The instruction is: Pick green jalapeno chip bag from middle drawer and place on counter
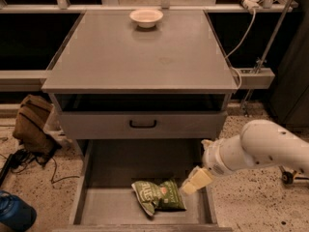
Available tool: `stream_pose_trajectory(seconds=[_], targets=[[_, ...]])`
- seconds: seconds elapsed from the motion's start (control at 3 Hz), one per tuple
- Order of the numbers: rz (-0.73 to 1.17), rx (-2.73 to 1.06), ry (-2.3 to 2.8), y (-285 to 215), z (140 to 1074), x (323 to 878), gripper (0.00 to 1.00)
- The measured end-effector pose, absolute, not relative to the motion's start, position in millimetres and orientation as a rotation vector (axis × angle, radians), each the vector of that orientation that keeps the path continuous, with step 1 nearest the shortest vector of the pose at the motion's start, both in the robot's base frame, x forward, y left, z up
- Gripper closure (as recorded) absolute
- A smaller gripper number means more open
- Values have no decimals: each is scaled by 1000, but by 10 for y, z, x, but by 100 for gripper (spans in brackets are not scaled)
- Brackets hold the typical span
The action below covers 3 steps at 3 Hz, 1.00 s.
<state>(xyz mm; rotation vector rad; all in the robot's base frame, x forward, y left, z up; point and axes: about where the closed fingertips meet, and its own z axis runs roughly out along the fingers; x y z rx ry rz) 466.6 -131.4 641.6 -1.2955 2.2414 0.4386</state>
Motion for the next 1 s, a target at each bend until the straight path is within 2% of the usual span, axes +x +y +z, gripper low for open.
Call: stream_pose_trajectory(seconds=[1.0], targets=[[528, -1256, 2220, -1181, 5809, 4746, 0]])
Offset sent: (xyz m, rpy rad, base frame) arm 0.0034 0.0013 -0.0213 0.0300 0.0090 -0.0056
